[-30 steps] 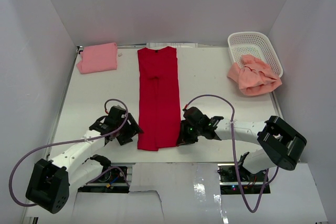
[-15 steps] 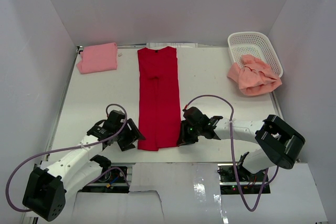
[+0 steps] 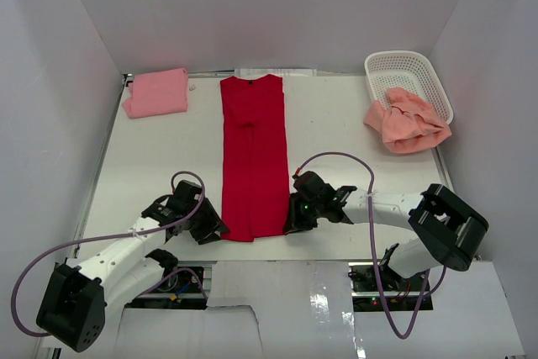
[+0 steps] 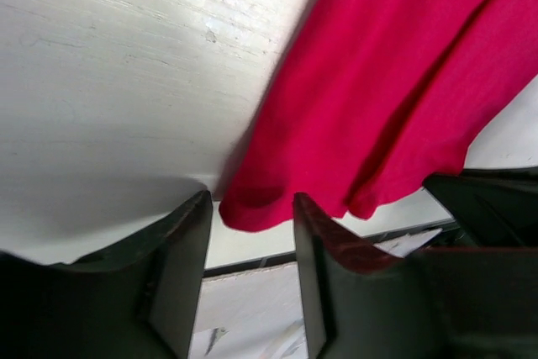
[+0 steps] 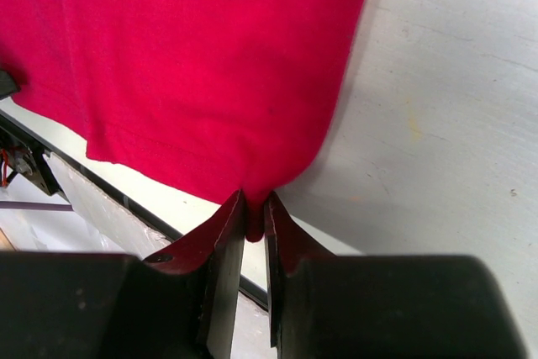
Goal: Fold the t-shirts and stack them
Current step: Grab the bottom of the folded rectangular tshirt with both arms
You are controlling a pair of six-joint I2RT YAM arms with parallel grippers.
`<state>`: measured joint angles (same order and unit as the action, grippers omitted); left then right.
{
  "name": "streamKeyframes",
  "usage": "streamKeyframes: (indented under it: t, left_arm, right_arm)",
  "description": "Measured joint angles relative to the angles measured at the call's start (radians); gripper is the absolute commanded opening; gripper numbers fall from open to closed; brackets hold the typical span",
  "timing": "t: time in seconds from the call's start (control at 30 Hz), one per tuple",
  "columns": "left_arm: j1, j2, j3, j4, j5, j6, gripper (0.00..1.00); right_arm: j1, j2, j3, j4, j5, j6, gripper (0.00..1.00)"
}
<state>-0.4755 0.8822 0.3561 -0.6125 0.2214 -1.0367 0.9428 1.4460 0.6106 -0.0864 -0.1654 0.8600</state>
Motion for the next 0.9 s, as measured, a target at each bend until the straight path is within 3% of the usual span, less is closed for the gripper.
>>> streamKeyframes:
  t: [0.23,0.37,0.6,0.67,0.73,0.77,0.83,0.9]
  left_arm:
    - [0.0,0.042,-0.003,0.045,0.004,0.0,0.46]
    - [0.0,0.063,-0.003,0.064,-0.001,0.004,0.26]
    - [0.0,0.072,-0.003,0.067,-0.001,0.011,0.25]
    - [0.0,0.071,-0.003,0.067,0.001,0.012,0.13]
    - [0.0,0.072,-0.003,0.067,0.003,0.016,0.1]
    - [0.0,0.072,-0.003,0.068,0.004,0.019,0.08]
    - [0.0,0.074,-0.002,0.068,0.004,0.024,0.0]
    - [0.0,0.081,0.002,0.068,0.005,0.027,0.0]
  right_arm:
    - [0.0,0.0,0.0,0.0,-0.002,0.0,0.21]
    - [0.0,-0.001,0.0,0.0,-0.002,0.0,0.21]
    - [0.0,-0.011,-0.004,-0.001,-0.002,0.0,0.2]
    - [0.0,-0.013,-0.004,-0.001,-0.002,-0.001,0.2]
    - [0.0,-0.013,-0.004,-0.001,-0.002,-0.003,0.16]
    - [0.0,-0.013,-0.004,-0.001,-0.002,-0.005,0.08]
    - [0.0,-0.013,-0.004,-0.002,-0.002,-0.011,0.08]
    - [0.0,-0.013,-0.004,-0.006,-0.003,-0.017,0.08]
